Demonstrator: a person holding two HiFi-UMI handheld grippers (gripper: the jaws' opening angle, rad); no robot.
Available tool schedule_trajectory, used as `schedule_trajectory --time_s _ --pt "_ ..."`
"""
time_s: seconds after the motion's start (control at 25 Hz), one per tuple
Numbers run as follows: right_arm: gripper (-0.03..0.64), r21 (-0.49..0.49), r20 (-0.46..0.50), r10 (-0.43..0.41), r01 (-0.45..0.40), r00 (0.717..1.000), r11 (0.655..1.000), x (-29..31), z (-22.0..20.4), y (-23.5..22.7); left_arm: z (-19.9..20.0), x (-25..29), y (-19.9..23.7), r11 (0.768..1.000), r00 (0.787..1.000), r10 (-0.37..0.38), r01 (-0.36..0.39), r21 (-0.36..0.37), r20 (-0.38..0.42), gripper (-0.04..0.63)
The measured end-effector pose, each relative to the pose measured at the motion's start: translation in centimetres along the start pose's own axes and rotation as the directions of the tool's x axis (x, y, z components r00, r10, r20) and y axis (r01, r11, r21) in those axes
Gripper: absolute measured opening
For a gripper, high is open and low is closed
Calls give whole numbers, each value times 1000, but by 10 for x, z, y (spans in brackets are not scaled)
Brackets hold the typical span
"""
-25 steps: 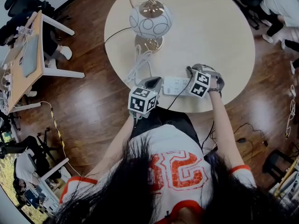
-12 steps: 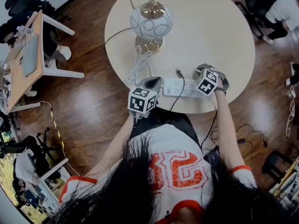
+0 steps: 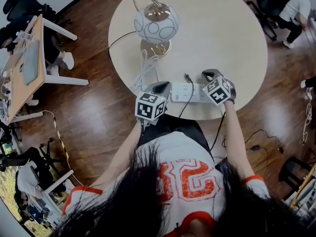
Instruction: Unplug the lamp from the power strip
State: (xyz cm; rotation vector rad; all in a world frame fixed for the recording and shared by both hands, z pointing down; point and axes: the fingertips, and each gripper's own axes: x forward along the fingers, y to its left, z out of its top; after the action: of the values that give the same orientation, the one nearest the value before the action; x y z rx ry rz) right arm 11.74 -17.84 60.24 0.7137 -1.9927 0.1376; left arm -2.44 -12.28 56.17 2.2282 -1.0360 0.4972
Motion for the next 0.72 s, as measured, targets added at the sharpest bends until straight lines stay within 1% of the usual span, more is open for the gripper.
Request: schedule_trajectory --time_s 0.28,0.72 --pt "0 27 9 0 0 1000 1000 -1 0 6 1 1 0 1000 1000 -3 3 7 4 0" --pt "0 37 12 -3 2 1000 999 -4 1 10 -1 1 -3 1000 1000 -6 6 12 -3 0"
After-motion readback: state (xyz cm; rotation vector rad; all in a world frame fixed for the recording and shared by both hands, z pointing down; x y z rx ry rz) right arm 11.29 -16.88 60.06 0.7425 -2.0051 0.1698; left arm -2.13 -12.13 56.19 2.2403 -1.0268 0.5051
